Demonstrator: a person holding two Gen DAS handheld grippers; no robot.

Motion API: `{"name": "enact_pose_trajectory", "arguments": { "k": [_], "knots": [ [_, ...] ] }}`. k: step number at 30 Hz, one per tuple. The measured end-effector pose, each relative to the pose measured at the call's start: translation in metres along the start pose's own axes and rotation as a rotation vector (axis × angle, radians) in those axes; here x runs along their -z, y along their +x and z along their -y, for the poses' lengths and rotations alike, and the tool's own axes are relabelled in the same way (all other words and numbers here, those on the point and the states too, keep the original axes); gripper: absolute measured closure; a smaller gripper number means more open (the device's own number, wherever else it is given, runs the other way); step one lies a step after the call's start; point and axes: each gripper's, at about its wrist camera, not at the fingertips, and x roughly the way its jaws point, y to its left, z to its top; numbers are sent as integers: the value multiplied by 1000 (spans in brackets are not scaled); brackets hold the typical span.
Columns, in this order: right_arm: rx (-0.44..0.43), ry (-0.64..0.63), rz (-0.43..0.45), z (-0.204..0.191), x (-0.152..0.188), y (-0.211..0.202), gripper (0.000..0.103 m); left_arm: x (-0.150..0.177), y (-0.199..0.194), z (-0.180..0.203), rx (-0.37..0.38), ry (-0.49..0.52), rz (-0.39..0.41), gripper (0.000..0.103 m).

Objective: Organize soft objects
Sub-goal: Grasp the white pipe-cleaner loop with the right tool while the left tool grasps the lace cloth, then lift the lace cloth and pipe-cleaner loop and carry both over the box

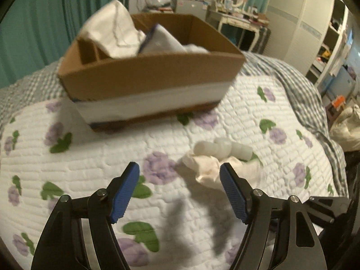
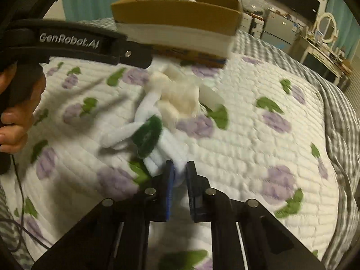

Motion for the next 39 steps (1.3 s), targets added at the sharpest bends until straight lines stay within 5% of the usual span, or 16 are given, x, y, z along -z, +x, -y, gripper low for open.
{"name": "enact_pose_trajectory", "arguments": {
  "k": [12,16,18,21,39],
  "knots": [
    [96,122,5,45,12,-13,97,10,35,28,63,35,-106,29],
    [111,152,24,55,9,-17,97,12,41,28,63,31,-87,30],
    [113,162,27,57,9,-18,97,13,40,28,106,32,-82,70],
    [112,183,34,61,8,-19,97,16,38,29,149,29,-92,90],
    [95,197,134,33,-22,-54,97,16,-33,0,110,35,47,97]
  ]
}}
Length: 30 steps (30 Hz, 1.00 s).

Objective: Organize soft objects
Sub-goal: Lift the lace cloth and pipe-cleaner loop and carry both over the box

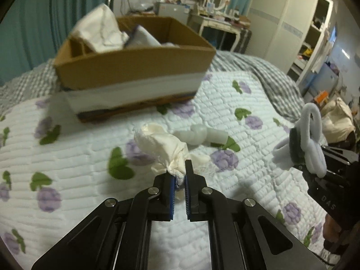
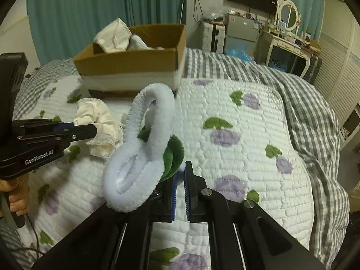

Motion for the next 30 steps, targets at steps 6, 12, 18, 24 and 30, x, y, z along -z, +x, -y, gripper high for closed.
{"name": "enact_pose_trajectory", "arguments": {
  "k": [6,12,18,24,30],
  "knots": [
    [-1,-23,55,-19,-12,-25,97,-1,-37,-11,-27,-21,64,97],
    [-1,-52,124,-39,-26,-54,97,-4,-74,-17,-68,-24,144,97],
    [-10,-43,193,-51,-42,-85,97,-10,-110,-16,-100,2,252,97],
    [-11,-66,270,-63,-59,-113,97,-23,-142,-14,-119,13,343,97],
    [3,-67,349,-60,-82,-135,97,-40,-168,-14,-141,35,453,97]
  ]
}}
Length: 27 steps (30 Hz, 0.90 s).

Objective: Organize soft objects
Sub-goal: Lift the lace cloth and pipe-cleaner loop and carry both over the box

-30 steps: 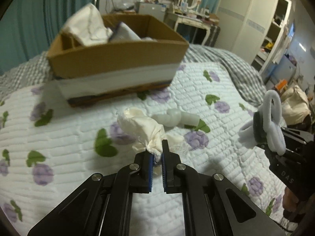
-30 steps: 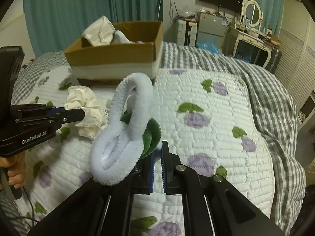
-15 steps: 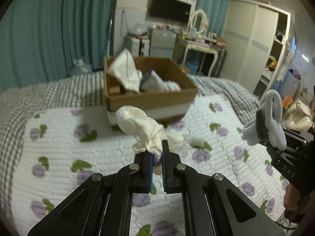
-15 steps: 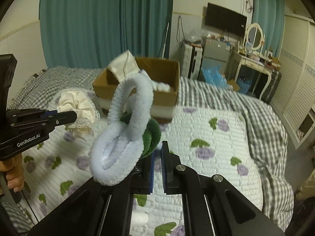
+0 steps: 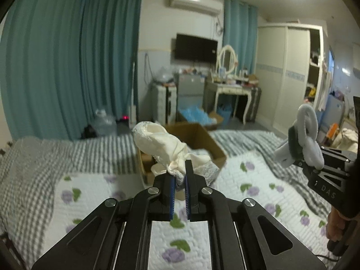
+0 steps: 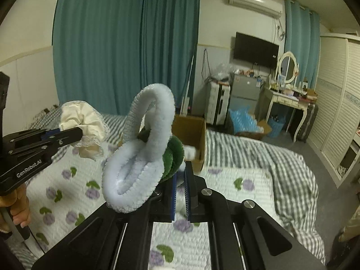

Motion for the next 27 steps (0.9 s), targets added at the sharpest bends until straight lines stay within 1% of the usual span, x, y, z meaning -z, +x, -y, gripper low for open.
{"name": "enact_pose_trajectory", "arguments": {
  "k": [7,10,17,22,27],
  "knots": [
    [19,-10,59,11,-31,8,97,-23,3,-6,-9,29,93,97],
    [17,-19,74,15,-41,20,97,-31,15,-11,-8,32,107,97],
    [1,-34,93,18,-54,64,97,-39,61,-28,-8,19,90,97],
    [-14,-55,71,17,-60,105,97,-36,95,-36,-15,5,51,97],
    [-29,-61,30,21,-59,149,97,-28,130,-43,-22,-1,-7,97]
  ]
}}
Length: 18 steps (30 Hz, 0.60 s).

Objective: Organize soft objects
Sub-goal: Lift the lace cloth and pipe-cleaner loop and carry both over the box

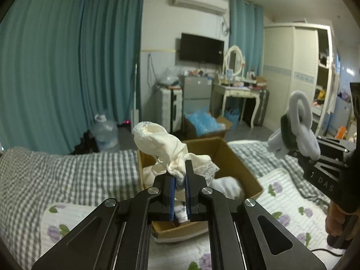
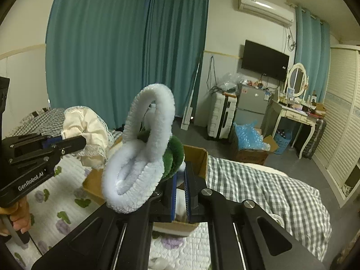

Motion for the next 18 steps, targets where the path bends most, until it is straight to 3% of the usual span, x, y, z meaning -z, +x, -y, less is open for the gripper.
{"name": "enact_pose_trajectory", "arguments": {
  "k": [11,18],
  "knots": [
    [-21,15,-108,7,14,80,97,21,63,2,46,-20,-158,97],
    [-46,-3,-195,9,5,129,97,31,86,13,37,35,-256,96]
  ]
}}
